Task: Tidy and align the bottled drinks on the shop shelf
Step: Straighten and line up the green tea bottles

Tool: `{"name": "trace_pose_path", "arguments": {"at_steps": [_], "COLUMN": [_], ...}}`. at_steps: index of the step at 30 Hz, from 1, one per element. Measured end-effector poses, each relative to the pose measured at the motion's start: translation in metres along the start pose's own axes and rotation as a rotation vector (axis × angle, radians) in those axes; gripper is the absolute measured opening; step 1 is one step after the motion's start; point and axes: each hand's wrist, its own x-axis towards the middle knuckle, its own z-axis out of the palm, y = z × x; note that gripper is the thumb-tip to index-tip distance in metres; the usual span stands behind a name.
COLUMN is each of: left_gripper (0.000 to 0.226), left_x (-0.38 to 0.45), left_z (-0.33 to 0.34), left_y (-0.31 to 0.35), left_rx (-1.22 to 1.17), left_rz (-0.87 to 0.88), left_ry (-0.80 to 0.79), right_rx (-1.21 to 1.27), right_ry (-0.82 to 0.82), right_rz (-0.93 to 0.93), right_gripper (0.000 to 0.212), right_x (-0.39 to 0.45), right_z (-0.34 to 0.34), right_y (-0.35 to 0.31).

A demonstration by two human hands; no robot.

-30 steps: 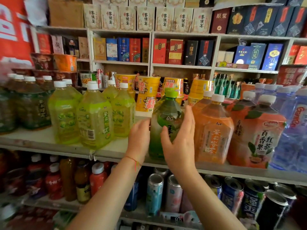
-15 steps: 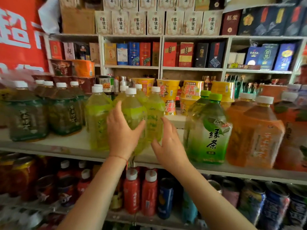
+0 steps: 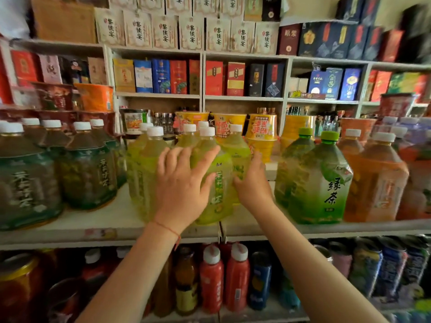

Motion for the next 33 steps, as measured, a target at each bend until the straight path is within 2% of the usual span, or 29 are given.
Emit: {"name": "trace_pose_path", "arguments": {"at_steps": [7,13,16,20,24,28,31,33], "left_gripper": [0.052,0.052,0.05,0.047,0.054,0.073,0.075,0.075], "left_x": [-0.015,-0.015,-0.017,-0.019,-0.025,-0.035,-0.04,-0.039], "left_z": [0.005,0.008,0.011,0.015,0.019,0.02,0.016,0.014], "left_y": [0.01,0.015,0.018,0.028,0.035,0.047,0.059,0.065], "left_rx": [-0.092,-0.206,-0.244,-0.302,-0.364,-0.389,-0.46,-0.479], "left_rz": [0.016,-0.054,-0.085,-0.126,-0.167,-0.306,-0.407,-0.46], "left_ry": [0.063,0.083,0.087,0.102,0.075,0.072,0.088,0.091], "right_rx": [-0.116,-0.205,-0.093,0.077,0.12,0.226,0.349,0.401], "right_ry": [0.112,0.122,0.1,-0.019,-0.05,-0.157,-0.244,-0.26], "right_rz": [0.031,0.027,0.077,0.187,0.209,0.211,0.222,0.212], "right_gripper": [0.104,0.11,0.107,0.1,0.094,0.081,0.064,0.061], "right_x": [0.014,0.021,0.028,0.03,0.032,0.032,0.03,0.028], "right_z": [0.009,-0.008,-0.011,-0.008,-0.013,-0.025,-0.031,-0.03], "right_y": [-0.016,-0.013,-0.004,0.009,0.014,0.022,0.031,0.033]}}
